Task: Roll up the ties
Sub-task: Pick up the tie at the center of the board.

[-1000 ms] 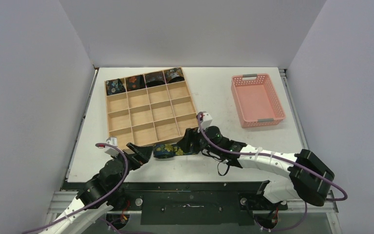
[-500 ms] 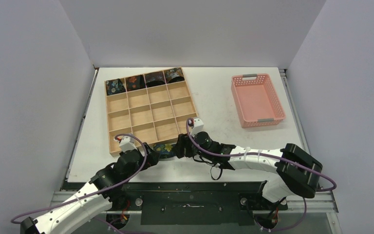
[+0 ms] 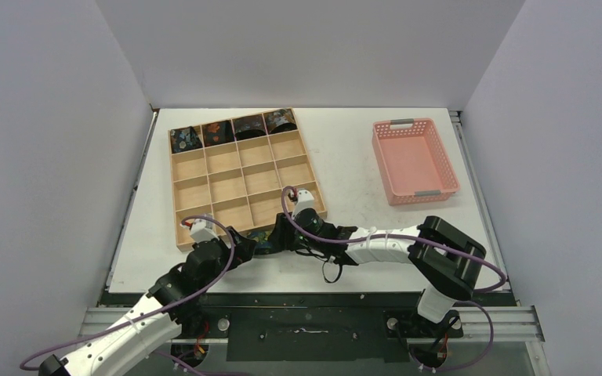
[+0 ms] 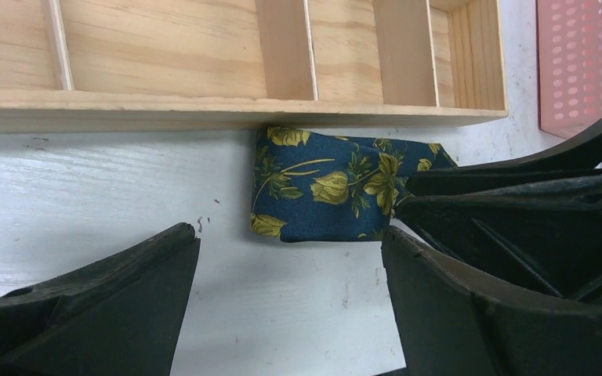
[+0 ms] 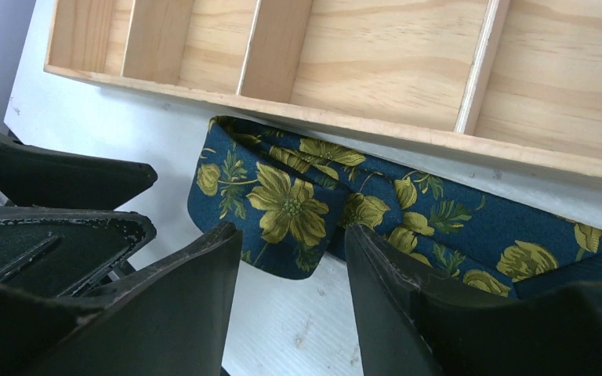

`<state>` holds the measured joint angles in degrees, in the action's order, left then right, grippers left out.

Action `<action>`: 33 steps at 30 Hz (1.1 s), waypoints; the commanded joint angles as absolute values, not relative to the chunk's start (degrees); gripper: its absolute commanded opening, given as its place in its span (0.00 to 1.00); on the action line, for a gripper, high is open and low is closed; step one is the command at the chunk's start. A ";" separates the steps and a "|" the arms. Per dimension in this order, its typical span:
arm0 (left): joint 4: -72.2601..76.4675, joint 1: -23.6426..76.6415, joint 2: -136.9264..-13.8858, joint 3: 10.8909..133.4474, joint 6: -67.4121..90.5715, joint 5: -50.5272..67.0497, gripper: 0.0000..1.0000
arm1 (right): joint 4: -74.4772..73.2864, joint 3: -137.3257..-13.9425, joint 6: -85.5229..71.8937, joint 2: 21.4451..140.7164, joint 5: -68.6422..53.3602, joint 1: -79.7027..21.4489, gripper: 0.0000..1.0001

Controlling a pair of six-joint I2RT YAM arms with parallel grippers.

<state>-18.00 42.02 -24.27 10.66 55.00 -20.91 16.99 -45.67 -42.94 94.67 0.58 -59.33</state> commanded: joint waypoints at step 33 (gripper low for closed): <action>8.63 30.34 -41.34 7.79 51.44 -1.42 0.83 | 20.56 -42.30 -43.95 100.99 -2.93 -54.42 0.46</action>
